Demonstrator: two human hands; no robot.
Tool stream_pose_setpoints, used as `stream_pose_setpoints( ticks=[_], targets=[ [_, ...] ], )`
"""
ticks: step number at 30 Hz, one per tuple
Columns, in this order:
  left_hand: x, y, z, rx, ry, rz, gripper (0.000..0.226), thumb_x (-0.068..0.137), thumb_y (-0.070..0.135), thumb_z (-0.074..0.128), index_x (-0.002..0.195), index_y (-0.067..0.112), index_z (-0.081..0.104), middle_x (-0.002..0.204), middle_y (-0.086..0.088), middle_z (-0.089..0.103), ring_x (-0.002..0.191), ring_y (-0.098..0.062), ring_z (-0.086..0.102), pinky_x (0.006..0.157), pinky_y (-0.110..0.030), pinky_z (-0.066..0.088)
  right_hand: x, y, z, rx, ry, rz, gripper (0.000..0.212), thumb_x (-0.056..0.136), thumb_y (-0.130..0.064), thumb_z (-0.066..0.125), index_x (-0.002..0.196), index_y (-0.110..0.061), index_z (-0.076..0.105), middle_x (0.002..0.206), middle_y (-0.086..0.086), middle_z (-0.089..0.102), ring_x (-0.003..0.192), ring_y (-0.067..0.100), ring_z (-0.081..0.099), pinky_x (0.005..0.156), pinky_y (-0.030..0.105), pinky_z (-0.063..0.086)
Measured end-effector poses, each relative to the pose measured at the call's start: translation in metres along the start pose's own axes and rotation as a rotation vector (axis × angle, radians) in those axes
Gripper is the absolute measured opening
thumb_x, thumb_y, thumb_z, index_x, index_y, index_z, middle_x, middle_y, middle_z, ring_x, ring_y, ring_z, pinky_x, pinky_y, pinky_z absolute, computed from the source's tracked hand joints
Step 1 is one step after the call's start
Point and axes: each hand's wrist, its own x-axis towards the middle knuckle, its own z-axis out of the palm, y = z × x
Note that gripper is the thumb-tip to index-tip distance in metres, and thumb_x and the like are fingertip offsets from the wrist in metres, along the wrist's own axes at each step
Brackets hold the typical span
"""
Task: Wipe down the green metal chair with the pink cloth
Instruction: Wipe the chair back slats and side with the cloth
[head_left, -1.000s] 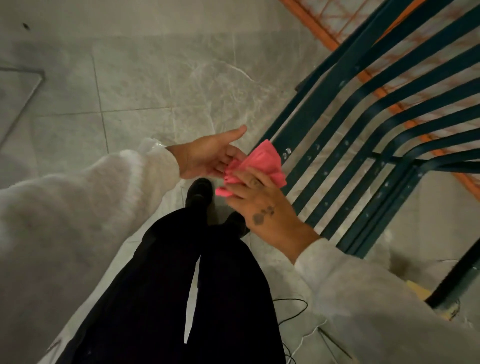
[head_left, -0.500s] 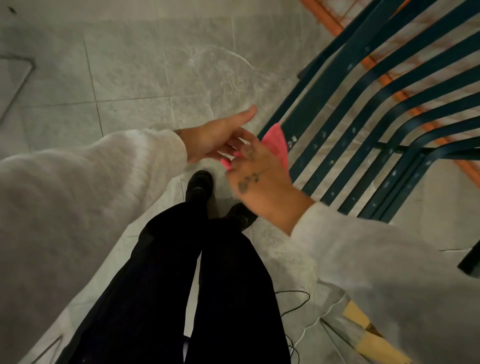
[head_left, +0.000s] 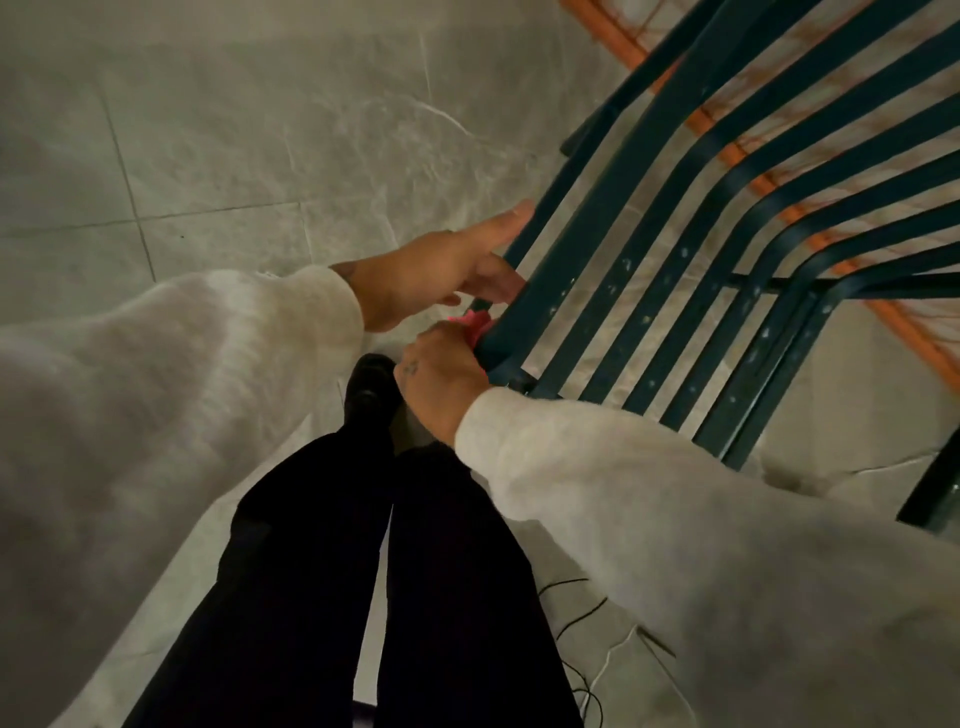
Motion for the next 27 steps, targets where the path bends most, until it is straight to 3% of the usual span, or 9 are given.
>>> stream_pose_setpoints(
  ticks=[3,7,10,12,16,19,22,25,27],
  targets=[
    [-0.002,-0.004,-0.010,-0.083,0.018,-0.007,0.082,0.085,0.081,0.015,0.105,0.030,0.076,0.111,0.015,0.072,0.115,-0.005,0.060,0.113,-0.043,0.030,-0.011,0.018,0.010,0.047,0.330,-0.059,0.022,0.099,-0.017,0.048,0.113,-0.016,0.065,0.114,0.007,0.065,0.107,0.031,0.061,0.095,0.049,0.042],
    [-0.004,-0.011,-0.023,-0.178,0.005,0.019,0.082,0.086,0.080,0.015,0.110,0.028,0.075,0.112,0.009,0.073,0.114,-0.009,0.062,0.112,-0.043,0.030,-0.027,0.066,0.038,0.204,0.777,-0.226,0.025,0.097,-0.013,0.041,0.110,-0.014,0.063,0.098,0.004,0.070,0.103,0.029,0.056,0.099,0.043,0.037],
    [-0.002,-0.008,-0.021,-0.176,-0.054,0.048,0.079,0.089,0.076,0.017,0.111,0.026,0.074,0.110,0.004,0.074,0.109,-0.013,0.065,0.111,-0.043,0.034,-0.046,0.116,0.061,0.244,0.940,-0.352,0.033,0.103,-0.023,0.046,0.135,-0.026,0.055,0.136,-0.004,0.060,0.132,0.021,0.047,0.117,0.043,0.024],
    [0.002,-0.001,-0.017,-0.208,-0.079,0.075,0.076,0.090,0.074,0.017,0.118,0.027,0.070,0.114,0.004,0.072,0.110,-0.013,0.066,0.109,-0.041,0.037,-0.053,0.138,0.068,0.316,1.009,-0.303,0.038,0.104,-0.034,0.043,0.138,-0.025,0.056,0.145,-0.001,0.054,0.138,0.022,0.044,0.120,0.047,0.020],
    [0.005,0.017,-0.016,-0.345,-0.001,0.092,0.066,0.091,0.071,0.030,0.133,0.028,0.055,0.122,-0.003,0.068,0.106,-0.024,0.069,0.097,-0.047,0.050,-0.049,0.136,0.080,0.851,1.162,0.003,0.041,0.101,-0.022,0.053,0.139,-0.008,0.055,0.151,0.011,0.046,0.148,0.030,0.027,0.124,0.039,0.014],
    [0.004,0.027,-0.012,-0.341,0.049,0.093,0.051,0.092,0.061,0.046,0.131,0.029,0.056,0.119,-0.006,0.068,0.095,-0.029,0.072,0.086,-0.050,0.057,-0.044,0.100,0.068,1.356,1.290,0.289,0.043,0.105,-0.014,0.047,0.147,-0.008,0.044,0.161,0.007,0.028,0.153,0.023,0.013,0.124,0.043,0.018],
    [0.006,0.034,-0.002,-0.260,0.147,0.134,0.035,0.093,0.041,0.059,0.126,0.032,0.059,0.110,-0.003,0.071,0.088,-0.026,0.074,0.081,-0.046,0.060,-0.038,0.061,0.044,1.736,1.384,0.448,0.049,0.108,-0.014,0.038,0.156,-0.016,0.027,0.166,-0.001,0.014,0.152,0.014,0.013,0.121,0.043,0.027],
    [0.010,0.035,0.012,-0.197,0.255,0.174,0.029,0.096,0.029,0.057,0.125,0.027,0.060,0.101,-0.002,0.074,0.087,-0.021,0.073,0.081,-0.037,0.060,-0.042,0.035,0.040,2.258,1.262,0.584,0.054,0.106,-0.035,0.039,0.156,-0.040,0.018,0.161,-0.013,0.023,0.146,0.007,0.026,0.120,0.045,0.028],
    [0.016,0.031,0.027,-0.095,0.351,0.227,0.022,0.096,0.027,0.057,0.116,0.023,0.066,0.098,0.001,0.073,0.088,-0.016,0.071,0.082,-0.031,0.059,-0.041,0.034,0.048,2.618,1.080,0.537,0.049,0.104,-0.038,0.042,0.152,-0.035,0.033,0.152,-0.008,0.043,0.138,0.011,0.042,0.119,0.046,0.031]
  ],
)
